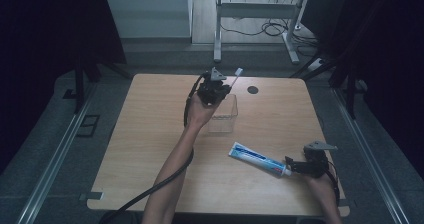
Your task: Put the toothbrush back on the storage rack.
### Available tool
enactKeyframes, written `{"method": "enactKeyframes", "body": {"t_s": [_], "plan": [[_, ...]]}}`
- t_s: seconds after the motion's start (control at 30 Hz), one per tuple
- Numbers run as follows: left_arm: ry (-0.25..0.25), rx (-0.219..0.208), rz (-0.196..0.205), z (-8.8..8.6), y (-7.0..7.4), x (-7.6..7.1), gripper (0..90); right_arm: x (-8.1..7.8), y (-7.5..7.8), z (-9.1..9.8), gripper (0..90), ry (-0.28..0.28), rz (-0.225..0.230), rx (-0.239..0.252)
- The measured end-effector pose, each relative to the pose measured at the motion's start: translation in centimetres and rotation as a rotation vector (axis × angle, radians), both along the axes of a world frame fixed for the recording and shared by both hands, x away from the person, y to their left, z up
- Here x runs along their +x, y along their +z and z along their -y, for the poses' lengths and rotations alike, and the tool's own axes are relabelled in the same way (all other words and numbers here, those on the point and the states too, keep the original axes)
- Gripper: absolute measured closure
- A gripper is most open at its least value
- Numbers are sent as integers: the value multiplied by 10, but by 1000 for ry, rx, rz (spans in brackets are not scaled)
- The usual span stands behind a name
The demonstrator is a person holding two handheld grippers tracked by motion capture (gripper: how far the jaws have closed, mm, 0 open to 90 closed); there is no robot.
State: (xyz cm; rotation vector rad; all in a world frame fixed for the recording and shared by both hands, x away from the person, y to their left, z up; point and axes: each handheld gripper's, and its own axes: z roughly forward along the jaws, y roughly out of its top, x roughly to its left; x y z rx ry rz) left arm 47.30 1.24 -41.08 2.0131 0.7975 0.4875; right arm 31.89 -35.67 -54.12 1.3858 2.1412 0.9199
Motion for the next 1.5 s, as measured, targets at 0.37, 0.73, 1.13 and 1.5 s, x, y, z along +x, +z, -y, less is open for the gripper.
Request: {"method": "enactKeyframes", "body": {"t_s": [0.37,0.73,1.13,1.5], "plan": [[4,24,-17,0,-20,-3,846,0,0,0,134,1,0,0],[5,50,-26,1,-29,-4,845,0,0,0,134,0,0,0],[-4,82,-42,3,-36,-4,844,0,0,0,134,1,0,-1],[-18,116,-63,5,-38,-2,840,0,0,0,134,1,0,0]]}}
